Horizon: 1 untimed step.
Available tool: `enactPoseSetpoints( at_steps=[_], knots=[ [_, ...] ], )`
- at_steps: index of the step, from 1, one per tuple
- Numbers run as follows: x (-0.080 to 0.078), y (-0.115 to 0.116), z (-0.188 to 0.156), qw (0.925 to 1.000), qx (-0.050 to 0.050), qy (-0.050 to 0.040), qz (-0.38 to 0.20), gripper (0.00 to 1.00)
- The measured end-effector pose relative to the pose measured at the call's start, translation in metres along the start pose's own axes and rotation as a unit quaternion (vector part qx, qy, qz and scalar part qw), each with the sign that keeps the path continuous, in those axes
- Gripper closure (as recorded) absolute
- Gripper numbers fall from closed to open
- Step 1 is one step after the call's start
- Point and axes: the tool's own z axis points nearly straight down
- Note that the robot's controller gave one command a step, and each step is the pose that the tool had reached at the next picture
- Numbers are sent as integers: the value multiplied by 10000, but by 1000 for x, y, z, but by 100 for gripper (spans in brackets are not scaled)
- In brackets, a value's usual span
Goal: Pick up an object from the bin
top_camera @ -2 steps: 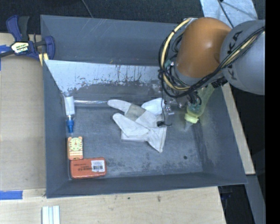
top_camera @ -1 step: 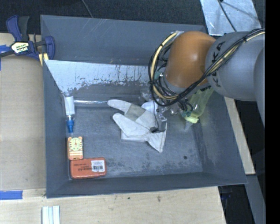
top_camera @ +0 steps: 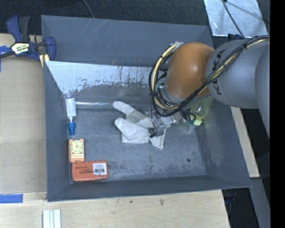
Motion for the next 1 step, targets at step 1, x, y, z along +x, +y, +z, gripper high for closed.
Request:
enactPoseSetpoints(
  at_steps=[1],
  knots=[
    [0, 0, 0, 10000, 0, 0, 4, 100]
  ],
)
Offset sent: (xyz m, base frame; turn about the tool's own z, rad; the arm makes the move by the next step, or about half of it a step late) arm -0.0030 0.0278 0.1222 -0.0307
